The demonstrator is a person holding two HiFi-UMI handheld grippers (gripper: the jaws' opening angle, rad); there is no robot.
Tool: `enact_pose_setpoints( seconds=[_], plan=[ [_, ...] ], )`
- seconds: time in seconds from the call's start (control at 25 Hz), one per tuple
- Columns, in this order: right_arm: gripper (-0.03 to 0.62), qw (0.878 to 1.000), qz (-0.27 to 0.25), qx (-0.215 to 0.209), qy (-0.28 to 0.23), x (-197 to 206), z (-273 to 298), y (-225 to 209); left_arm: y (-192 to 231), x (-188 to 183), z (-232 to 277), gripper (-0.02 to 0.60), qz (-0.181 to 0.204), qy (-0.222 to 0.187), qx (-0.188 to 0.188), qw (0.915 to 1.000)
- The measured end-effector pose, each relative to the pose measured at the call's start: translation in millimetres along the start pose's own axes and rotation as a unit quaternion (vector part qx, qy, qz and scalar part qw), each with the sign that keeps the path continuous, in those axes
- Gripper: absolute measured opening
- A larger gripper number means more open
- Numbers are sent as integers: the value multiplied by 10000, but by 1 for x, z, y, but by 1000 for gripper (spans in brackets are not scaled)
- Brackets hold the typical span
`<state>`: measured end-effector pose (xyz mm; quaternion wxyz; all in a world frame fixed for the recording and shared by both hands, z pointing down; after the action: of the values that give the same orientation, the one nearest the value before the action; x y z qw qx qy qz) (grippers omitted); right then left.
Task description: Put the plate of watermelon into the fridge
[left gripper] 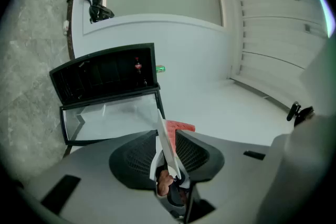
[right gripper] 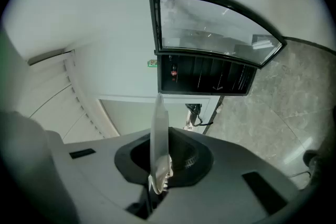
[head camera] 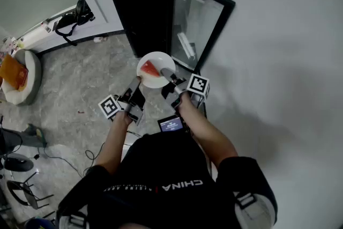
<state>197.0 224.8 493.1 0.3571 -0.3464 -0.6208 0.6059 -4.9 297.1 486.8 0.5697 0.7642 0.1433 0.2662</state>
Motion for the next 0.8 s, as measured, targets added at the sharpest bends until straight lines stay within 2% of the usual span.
enact_pose_setpoints(
  seconds=[0.12, 0.32, 0.6, 0.8],
  plan=[
    [25, 10000, 38, 0, 19, 3, 0, 0, 0, 1, 0, 100, -43, -10, 22, 10000],
    [25, 10000, 18, 4, 40, 5, 0, 7, -6, 3, 6, 97, -31, 222, 11, 9997],
    [25, 10000, -35, 6, 82, 7, -2, 7, -6, 3, 5, 84, -180, 85, 28, 9998],
    [25, 9999, 1, 64, 98, 7, -5, 6, -7, 4, 4, 66, -95, 113, -45, 9999]
  ],
)
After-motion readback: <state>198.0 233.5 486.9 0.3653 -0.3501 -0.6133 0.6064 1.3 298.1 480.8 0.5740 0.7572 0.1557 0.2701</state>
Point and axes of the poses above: the fingertips, and each gripper's own axes: z forward along the fingers, y to its left, x out of its underside, the point moved 8 cm from there along -z, backward along the fingers, and after that the axes turned 5 degrees about y, right-handed, at the moved point
